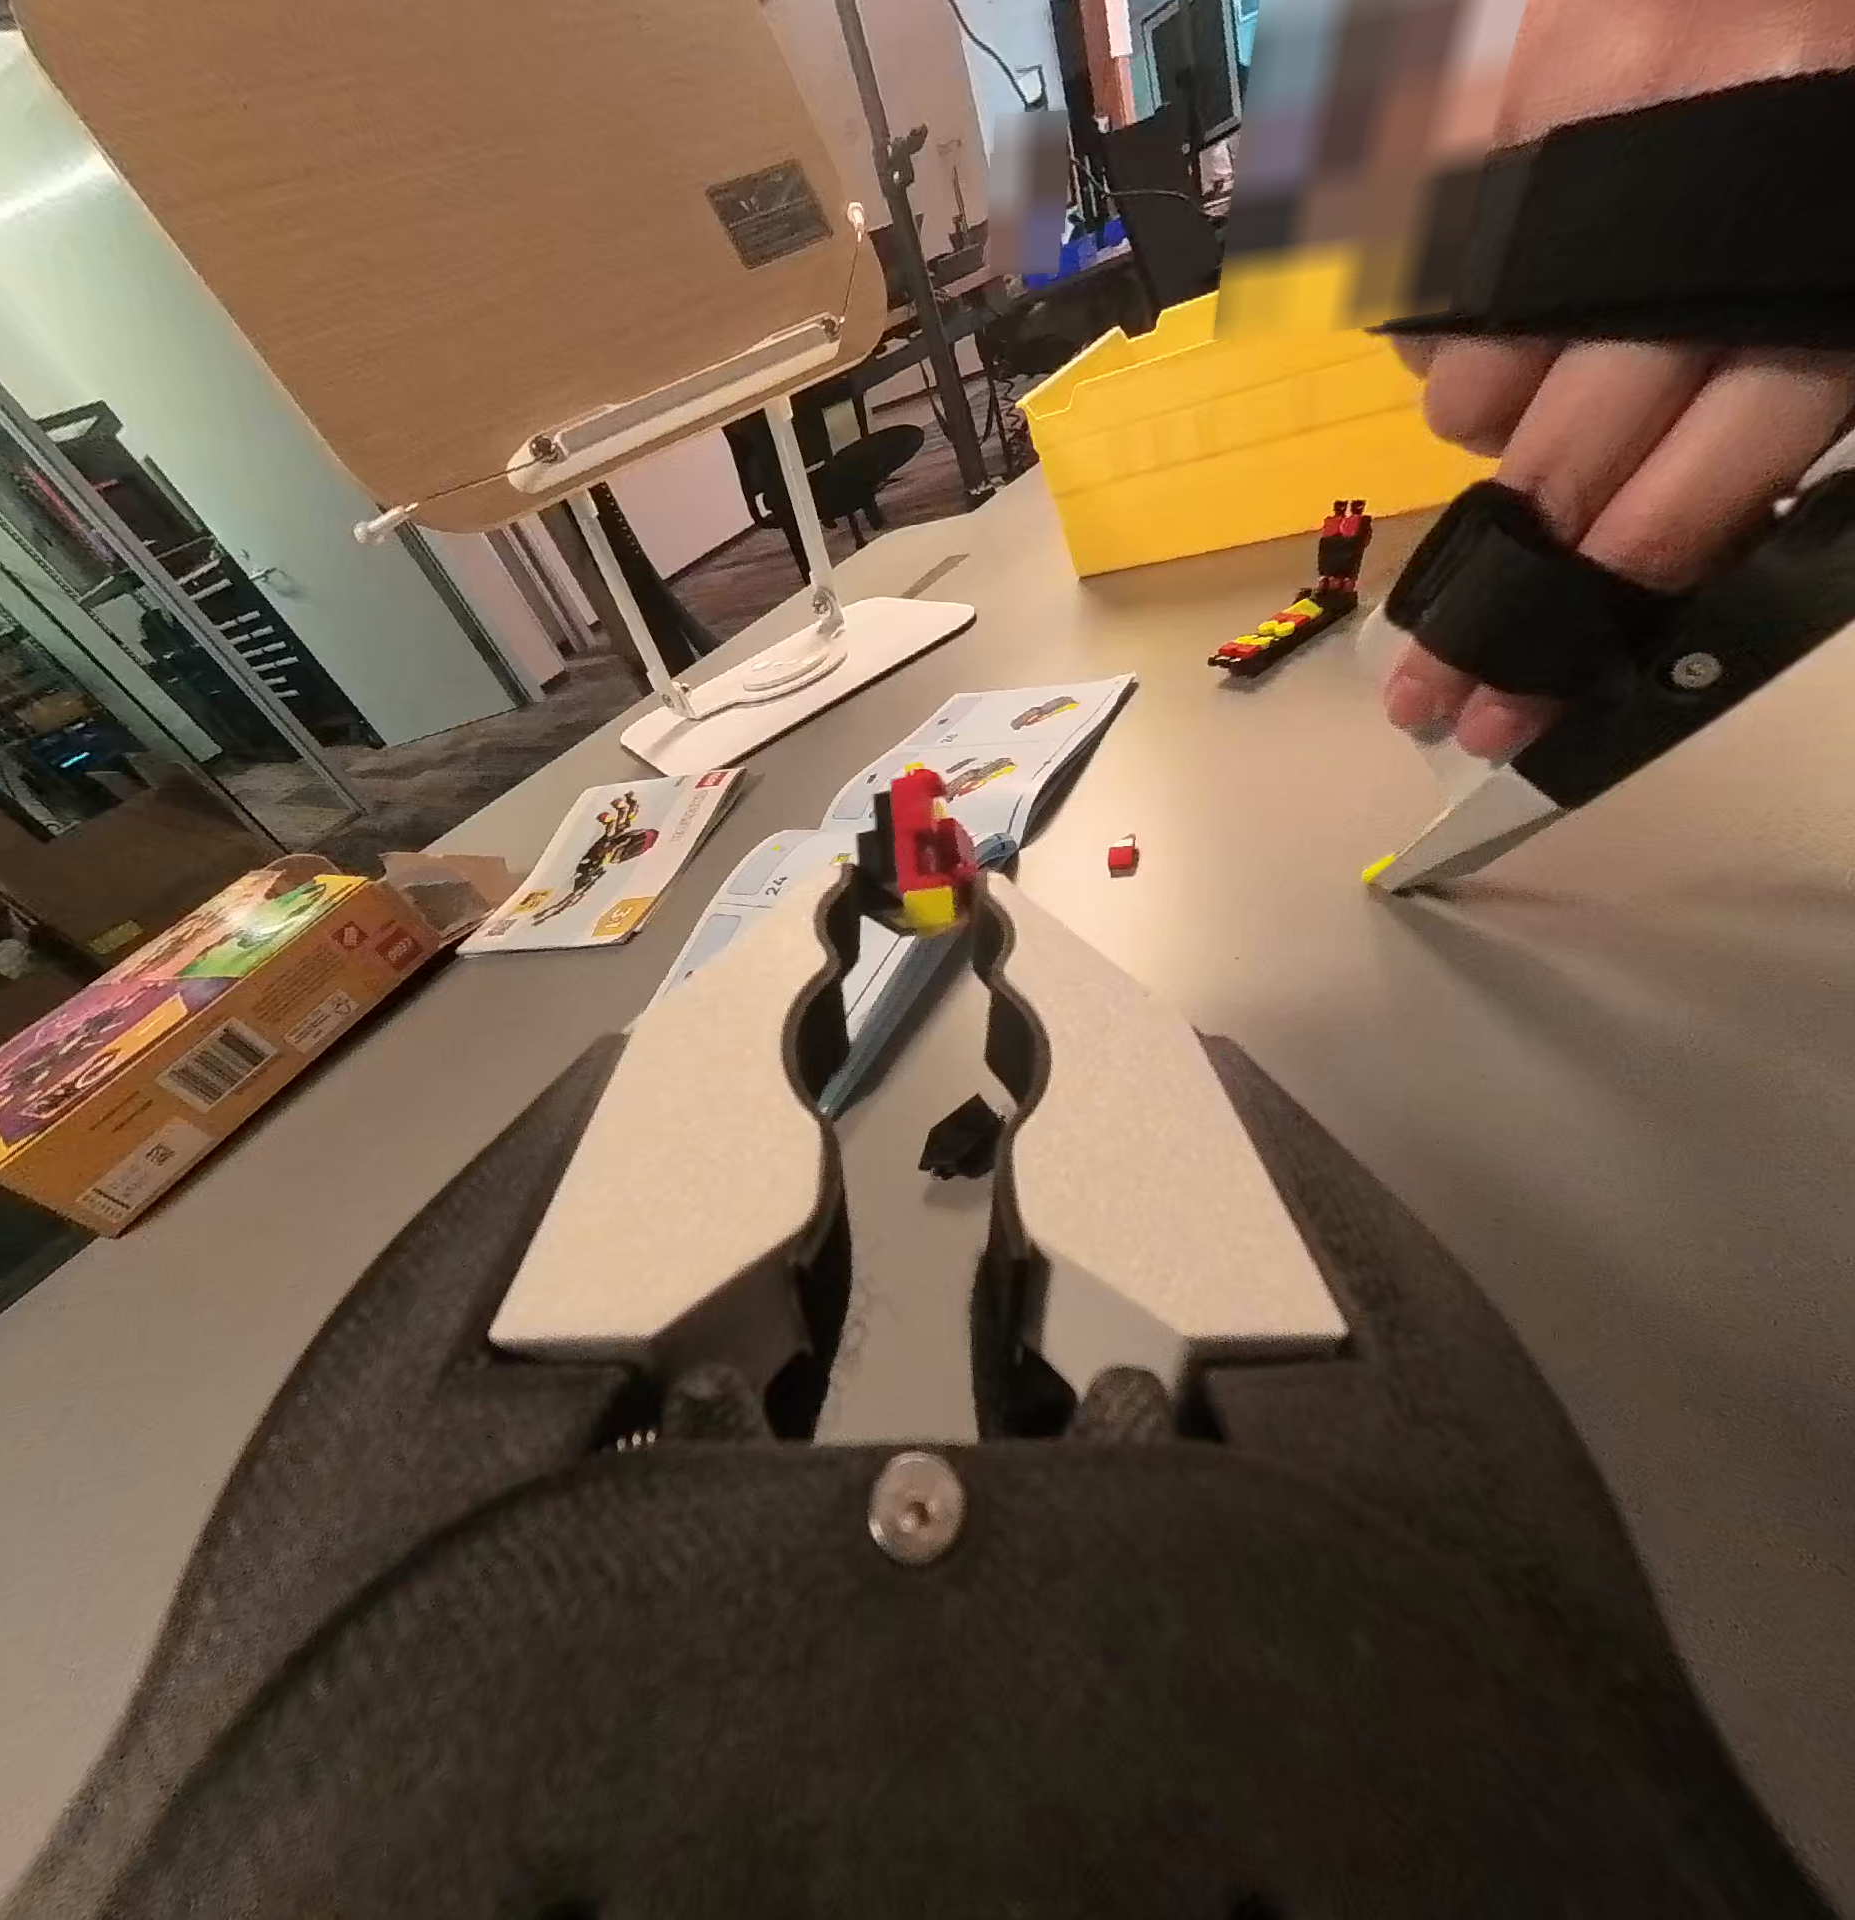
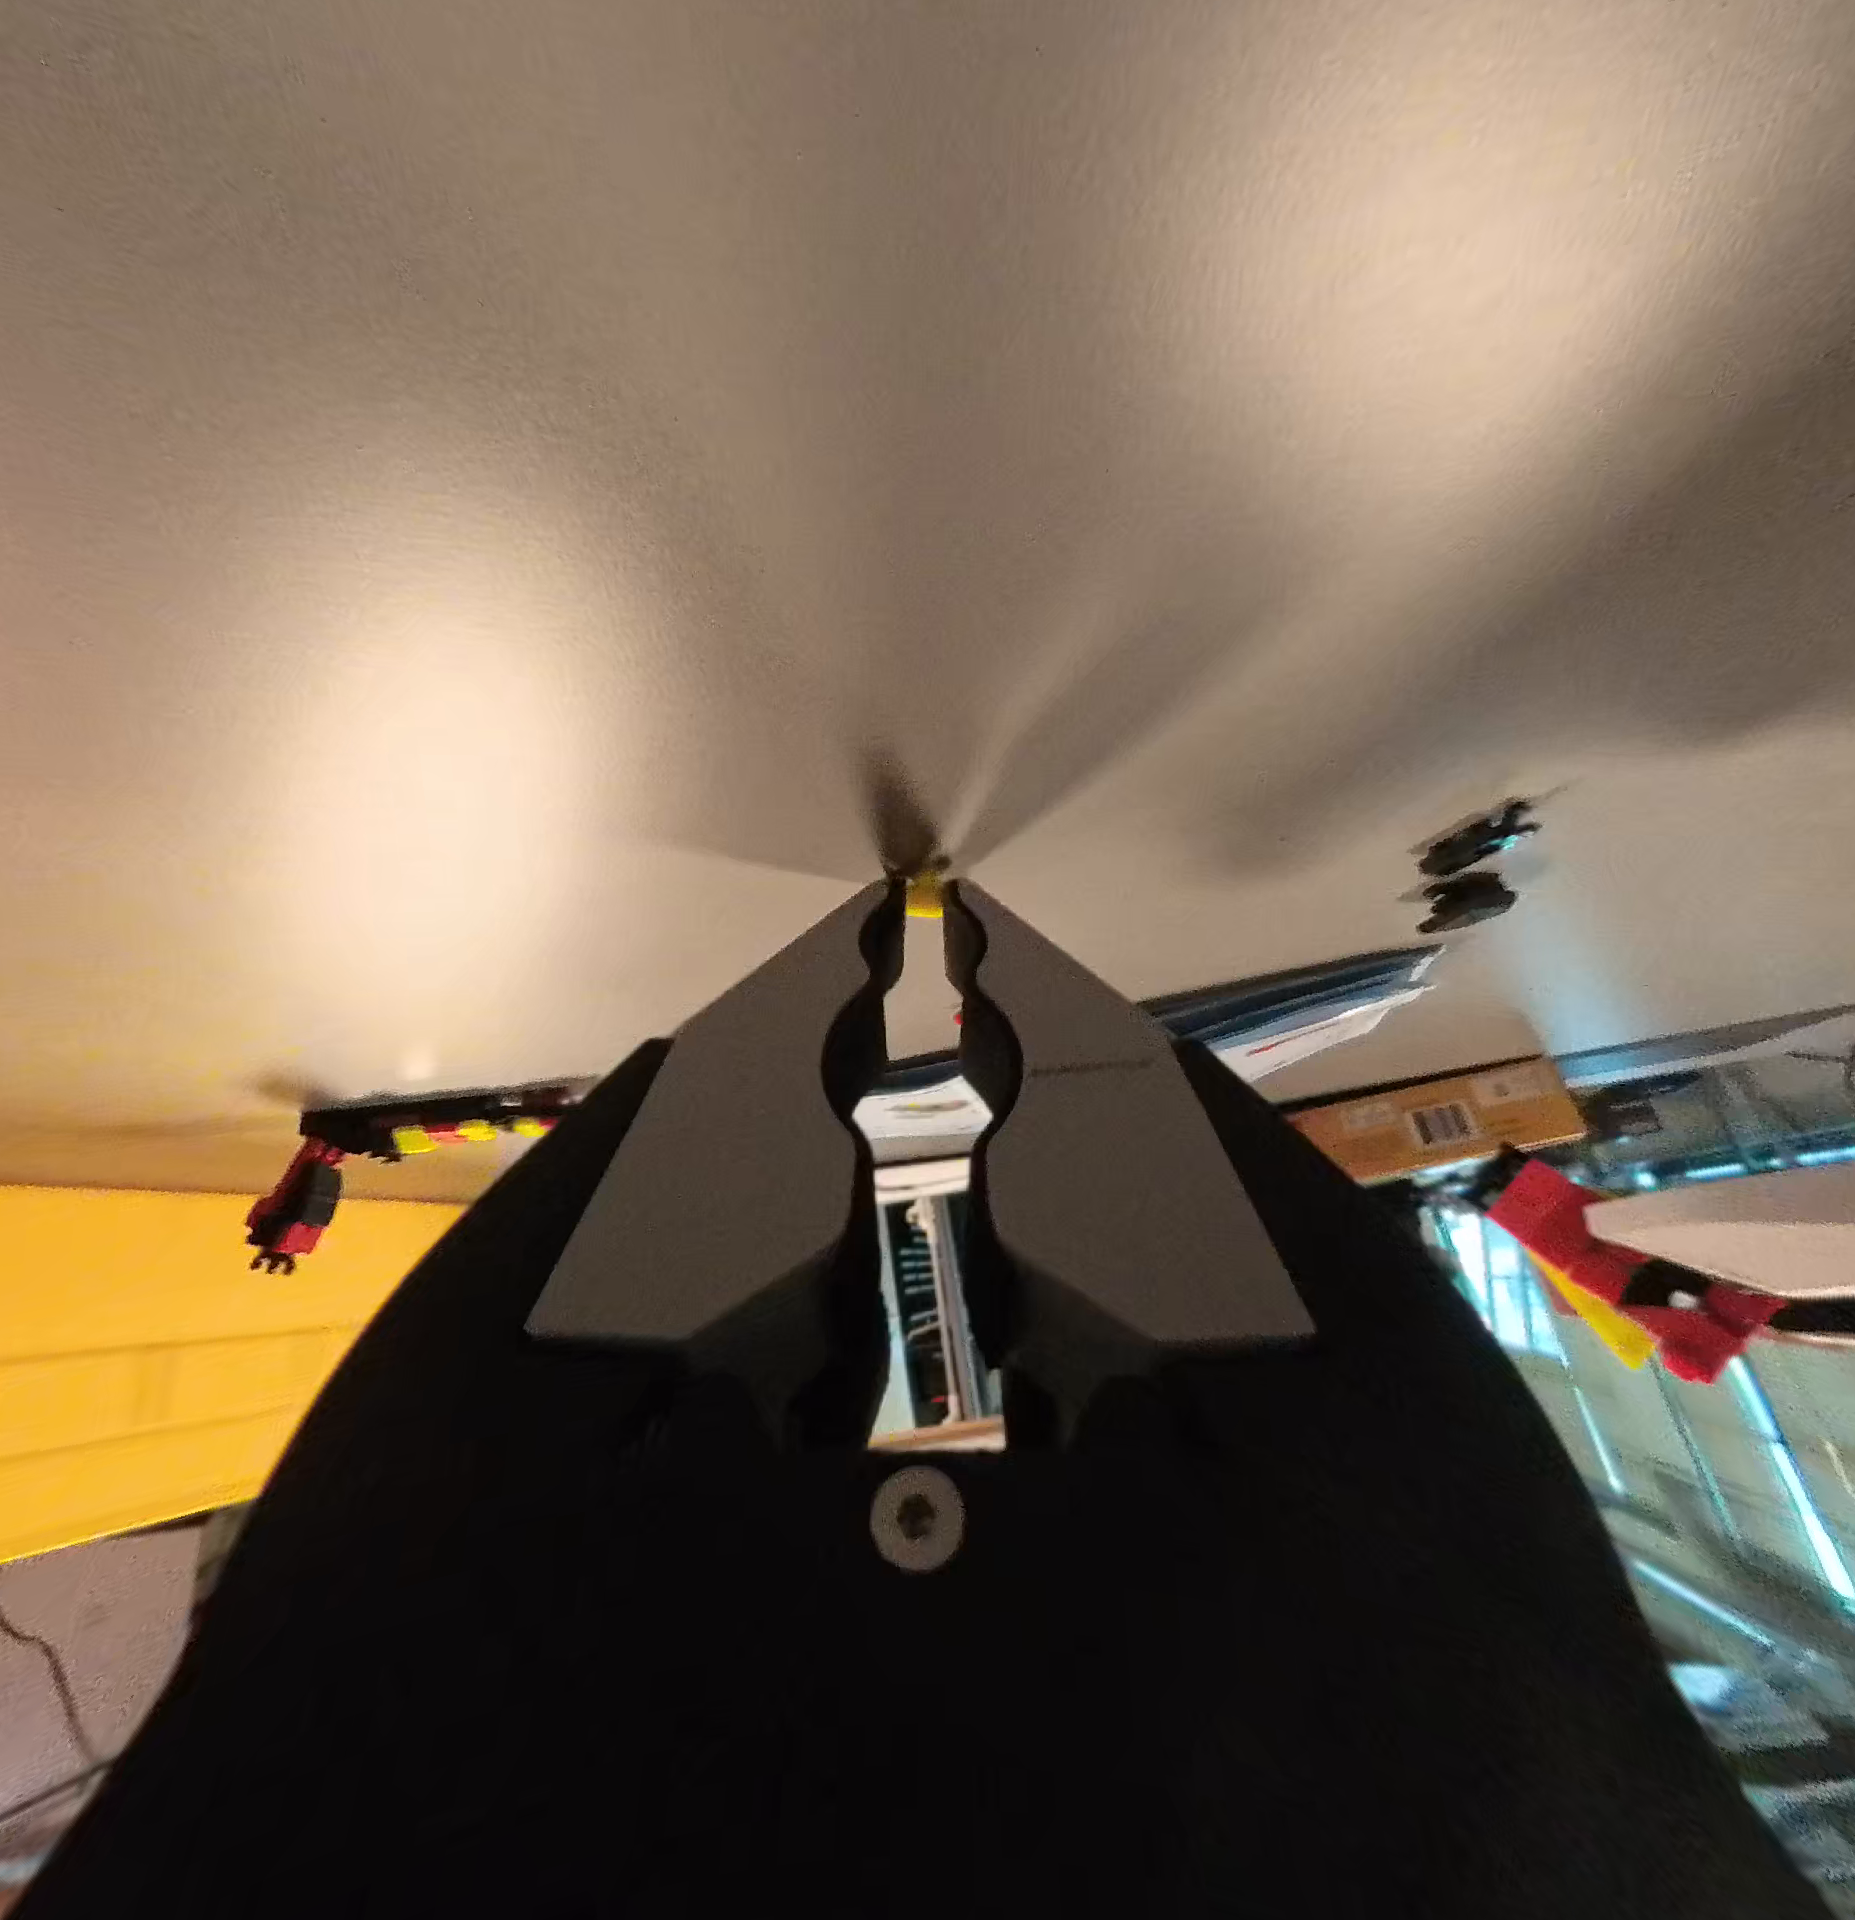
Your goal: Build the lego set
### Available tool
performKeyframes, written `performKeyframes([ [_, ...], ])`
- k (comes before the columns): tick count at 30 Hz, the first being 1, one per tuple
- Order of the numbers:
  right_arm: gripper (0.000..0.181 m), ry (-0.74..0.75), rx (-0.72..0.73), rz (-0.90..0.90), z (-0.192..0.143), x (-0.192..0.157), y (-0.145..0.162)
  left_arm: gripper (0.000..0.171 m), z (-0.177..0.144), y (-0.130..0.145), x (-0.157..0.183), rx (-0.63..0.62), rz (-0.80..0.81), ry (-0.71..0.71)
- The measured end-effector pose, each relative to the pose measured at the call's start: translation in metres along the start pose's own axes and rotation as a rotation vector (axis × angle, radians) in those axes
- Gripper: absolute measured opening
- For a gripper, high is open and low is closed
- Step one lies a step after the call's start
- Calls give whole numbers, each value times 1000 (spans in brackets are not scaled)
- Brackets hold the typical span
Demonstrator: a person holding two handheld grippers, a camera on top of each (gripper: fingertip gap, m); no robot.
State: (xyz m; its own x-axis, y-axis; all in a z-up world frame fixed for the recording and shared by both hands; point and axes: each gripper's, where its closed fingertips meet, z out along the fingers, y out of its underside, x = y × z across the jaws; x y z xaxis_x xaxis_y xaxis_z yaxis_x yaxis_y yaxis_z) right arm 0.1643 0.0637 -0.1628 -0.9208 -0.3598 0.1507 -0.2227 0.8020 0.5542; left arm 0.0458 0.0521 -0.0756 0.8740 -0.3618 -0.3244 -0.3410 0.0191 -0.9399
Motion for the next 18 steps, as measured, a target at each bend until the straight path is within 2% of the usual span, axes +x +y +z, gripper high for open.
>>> performKeyframes([
  [3,17,-18,106,75,-3,6,-4,20,0,-1,2,3,-5,11],
  [4,24,-45,198,151,-8,6,-9,20,0,-1,2,5,-8,14],
  [6,28,-110,404,363,-23,8,-13,20,0,-2,3,9,-16,22],
  [9,24,-167,641,614,-40,9,-5,20,0,-2,4,14,-28,30],
  [14,17,-116,794,830,-32,9,5,20,1,-2,5,14,-29,41],
  [18,11,-127,876,896,-23,7,4,20,1,-2,7,13,-24,49],
])
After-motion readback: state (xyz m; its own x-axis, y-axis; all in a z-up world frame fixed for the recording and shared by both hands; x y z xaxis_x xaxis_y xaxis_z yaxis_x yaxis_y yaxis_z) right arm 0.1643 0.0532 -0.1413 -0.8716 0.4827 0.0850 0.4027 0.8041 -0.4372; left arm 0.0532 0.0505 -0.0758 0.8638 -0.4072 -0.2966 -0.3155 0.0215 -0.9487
